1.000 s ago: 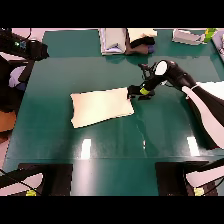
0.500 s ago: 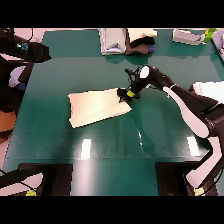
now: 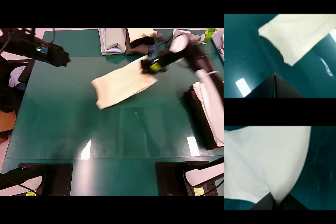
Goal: Fold the shirts.
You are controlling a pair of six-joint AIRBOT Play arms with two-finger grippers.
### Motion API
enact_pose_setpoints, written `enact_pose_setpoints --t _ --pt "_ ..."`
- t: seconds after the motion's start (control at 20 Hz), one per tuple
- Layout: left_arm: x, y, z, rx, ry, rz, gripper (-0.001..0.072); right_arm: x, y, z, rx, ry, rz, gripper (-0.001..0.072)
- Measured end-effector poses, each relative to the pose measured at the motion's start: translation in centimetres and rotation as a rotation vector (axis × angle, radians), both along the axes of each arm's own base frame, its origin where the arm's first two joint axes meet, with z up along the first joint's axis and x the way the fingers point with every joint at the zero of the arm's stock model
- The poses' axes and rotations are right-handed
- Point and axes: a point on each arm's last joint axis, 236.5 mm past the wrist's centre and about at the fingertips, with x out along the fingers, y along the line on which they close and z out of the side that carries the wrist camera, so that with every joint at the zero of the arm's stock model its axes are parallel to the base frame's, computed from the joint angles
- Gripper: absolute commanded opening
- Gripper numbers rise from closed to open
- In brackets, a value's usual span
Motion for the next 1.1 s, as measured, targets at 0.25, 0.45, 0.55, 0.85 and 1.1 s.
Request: enact_pose_setpoints --t 0.25,0.45,0.55,0.85,1.1 --pt "-0.6 -2.8 0.8 -0.020 -0.044 -0.060 0.0025 -2.1 -17.2 4.5 -0.073 -0.039 -0.329 0.0020" --pt "-0.8 -3.5 1.0 -0.029 -0.050 -0.074 0.0025 -6.0 -26.8 4.9 -0.088 -0.011 -0.544 0.0021" --pt "-0.8 -3.6 1.0 -0.034 -0.050 -0.072 0.0026 -7.6 -30.0 5.0 -0.079 -0.006 -0.624 0.0021" --pt "-0.9 -3.8 1.1 -0.051 -0.039 -0.057 0.0025 -6.7 -33.3 9.3 0.005 -0.175 -0.718 0.0019" --pt "-0.9 -3.8 1.1 -0.061 -0.031 -0.048 0.0026 -5.7 -33.9 18.4 -0.022 -0.409 -0.716 0.0020"
